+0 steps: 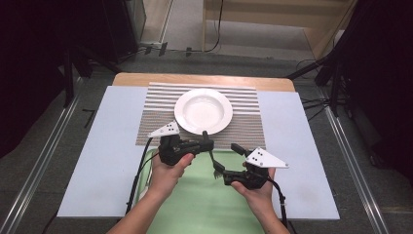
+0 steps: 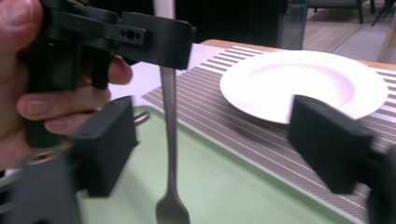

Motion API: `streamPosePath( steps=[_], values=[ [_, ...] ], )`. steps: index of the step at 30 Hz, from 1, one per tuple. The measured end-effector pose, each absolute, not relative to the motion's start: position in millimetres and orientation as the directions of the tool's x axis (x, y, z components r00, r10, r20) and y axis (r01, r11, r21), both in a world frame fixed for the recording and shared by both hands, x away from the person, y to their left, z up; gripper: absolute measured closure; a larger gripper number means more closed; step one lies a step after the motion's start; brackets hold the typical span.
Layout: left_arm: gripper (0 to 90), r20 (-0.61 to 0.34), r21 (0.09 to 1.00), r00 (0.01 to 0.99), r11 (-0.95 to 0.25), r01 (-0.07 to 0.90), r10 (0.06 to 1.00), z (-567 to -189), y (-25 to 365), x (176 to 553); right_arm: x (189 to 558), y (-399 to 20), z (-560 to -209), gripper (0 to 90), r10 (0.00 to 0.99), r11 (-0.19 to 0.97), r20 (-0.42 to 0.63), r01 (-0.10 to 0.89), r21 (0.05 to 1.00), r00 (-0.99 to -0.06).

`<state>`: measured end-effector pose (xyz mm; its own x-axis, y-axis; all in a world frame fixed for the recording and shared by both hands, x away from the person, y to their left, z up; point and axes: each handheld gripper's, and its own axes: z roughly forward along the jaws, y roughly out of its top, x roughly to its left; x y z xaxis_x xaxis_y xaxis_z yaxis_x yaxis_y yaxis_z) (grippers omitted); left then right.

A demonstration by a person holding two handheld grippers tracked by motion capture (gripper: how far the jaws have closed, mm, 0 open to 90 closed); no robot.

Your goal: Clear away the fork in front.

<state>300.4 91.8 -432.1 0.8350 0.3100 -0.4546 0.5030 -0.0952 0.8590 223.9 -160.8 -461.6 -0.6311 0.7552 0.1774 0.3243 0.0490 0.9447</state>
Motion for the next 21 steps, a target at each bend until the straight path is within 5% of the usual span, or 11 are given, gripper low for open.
streamPosePath(
  steps=[3,21],
  values=[
    [86.2,-0.455,0.857,0.835,-0.105,0.505,0.31,-431.0,95.2,299.5,224.4,-164.8,-462.1,0.0,0.772,0.053,0.169,0.328,0.943,-0.612],
    [86.2,-0.468,0.849,0.827,-0.103,0.519,0.311,-425.7,125.1,288.8,221.5,-206.2,-465.5,0.0,0.838,0.052,0.119,0.297,0.954,-0.532]
  ],
)
